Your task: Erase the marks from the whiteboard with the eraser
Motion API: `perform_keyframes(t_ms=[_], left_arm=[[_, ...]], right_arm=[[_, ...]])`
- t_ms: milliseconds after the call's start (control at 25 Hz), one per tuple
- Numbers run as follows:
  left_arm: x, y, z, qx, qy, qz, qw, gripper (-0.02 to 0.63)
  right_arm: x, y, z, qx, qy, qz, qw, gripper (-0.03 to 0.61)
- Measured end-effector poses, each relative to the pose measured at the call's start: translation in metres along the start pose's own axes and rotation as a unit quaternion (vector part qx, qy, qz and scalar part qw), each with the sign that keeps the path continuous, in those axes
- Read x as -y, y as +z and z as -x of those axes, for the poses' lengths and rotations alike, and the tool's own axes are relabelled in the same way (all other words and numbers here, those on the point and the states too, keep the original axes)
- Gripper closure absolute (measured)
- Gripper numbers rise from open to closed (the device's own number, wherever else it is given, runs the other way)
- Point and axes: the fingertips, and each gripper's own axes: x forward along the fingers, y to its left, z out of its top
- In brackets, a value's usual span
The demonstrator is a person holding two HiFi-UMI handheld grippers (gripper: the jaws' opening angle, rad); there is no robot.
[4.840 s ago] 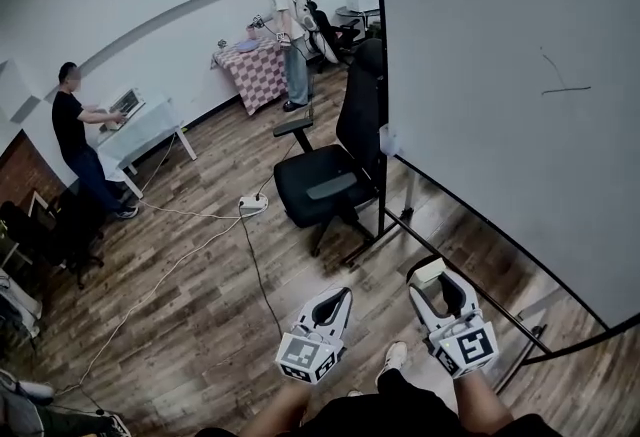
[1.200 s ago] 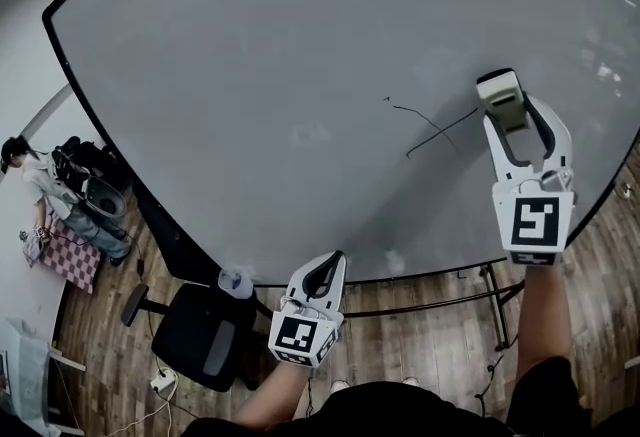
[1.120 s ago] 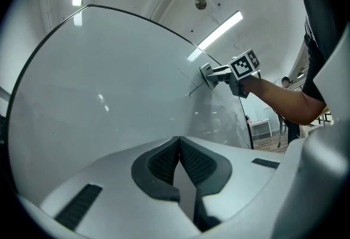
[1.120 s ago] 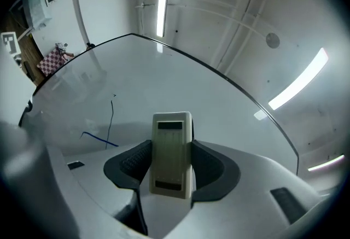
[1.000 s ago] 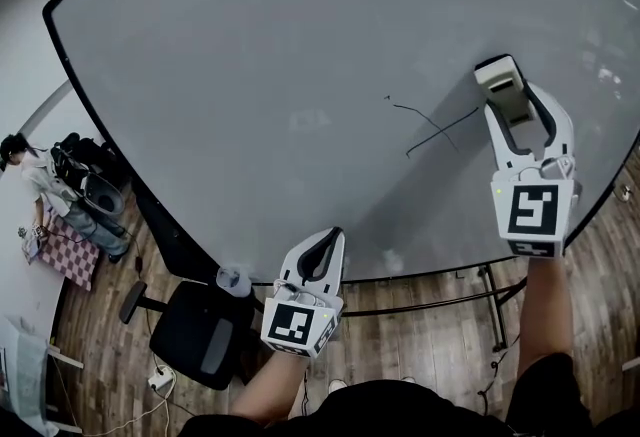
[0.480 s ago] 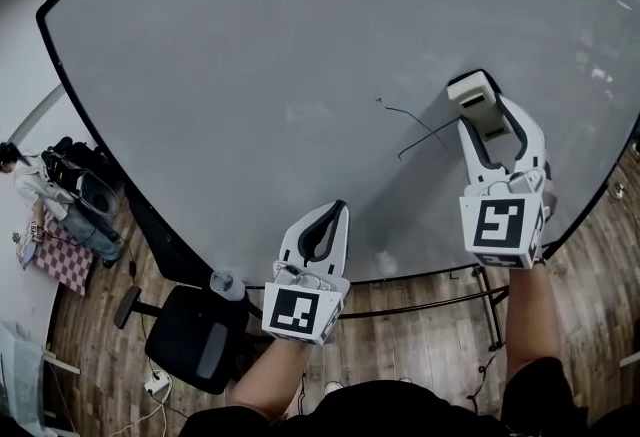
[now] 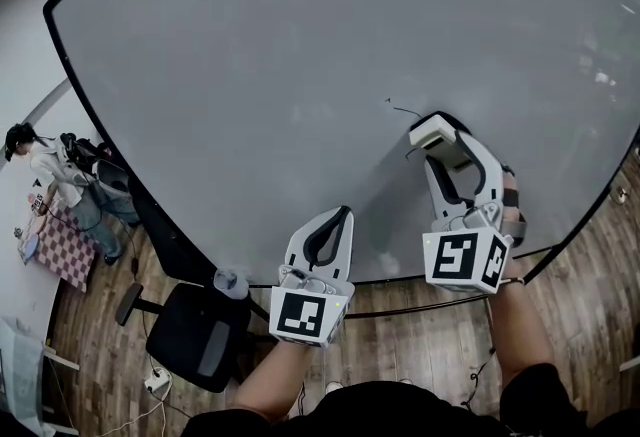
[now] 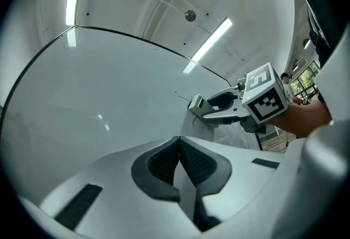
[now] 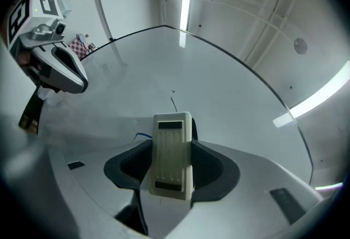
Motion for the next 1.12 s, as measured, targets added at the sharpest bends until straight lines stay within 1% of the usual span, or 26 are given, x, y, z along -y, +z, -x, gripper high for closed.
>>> perform_keyframes(t_ms=[120, 240, 280, 400, 520, 640, 840, 1000, 1120], left_arm=[[-0.001, 0.006, 0.003, 0.008, 0.014, 0.012, 0.9998, 0.595], [-0.009, 0.001, 0.007, 0.013, 0.028, -0.008, 0.9995, 0.595], [-0.011, -0.001, 0.007, 0.012, 0.029, -0.011, 0.9994, 0.595], [-0.011, 0.000, 0.006, 0.011, 0.029, 0.007, 0.9995, 0.595], [-0.014, -0.009, 0.008, 0.003, 0.028, 0.001, 0.9996, 0.595], [-0.016, -0.008, 0.006, 0.004, 0.032, -0.005, 0.9995, 0.595], [-0.021, -0.016, 0.006, -0.001, 0.036, 0.002, 0.9993, 0.595], [-0.023, -0.021, 0.005, -0.006, 0.037, 0.003, 0.9993, 0.595], [-0.020, -0.022, 0.003, -0.008, 0.032, 0.003, 0.9995, 0.595]], right_arm=[[-0.014, 0.001, 0.001, 0.004, 0.009, -0.004, 1.000, 0.336], [-0.032, 0.004, -0.002, 0.001, 0.031, -0.001, 1.000, 0.336], [-0.039, 0.005, -0.003, 0.001, 0.037, 0.001, 0.999, 0.336], [-0.050, 0.005, -0.002, 0.002, 0.044, 0.012, 0.999, 0.336], [-0.054, 0.006, -0.001, 0.004, 0.047, 0.022, 0.999, 0.336], [-0.066, 0.007, -0.002, 0.006, 0.067, 0.023, 0.997, 0.336], [-0.088, 0.007, -0.002, 0.006, 0.089, 0.031, 0.996, 0.336], [-0.085, 0.009, 0.001, 0.020, 0.087, 0.011, 0.996, 0.333], [-0.069, 0.011, 0.010, 0.035, 0.064, -0.017, 0.997, 0.333]])
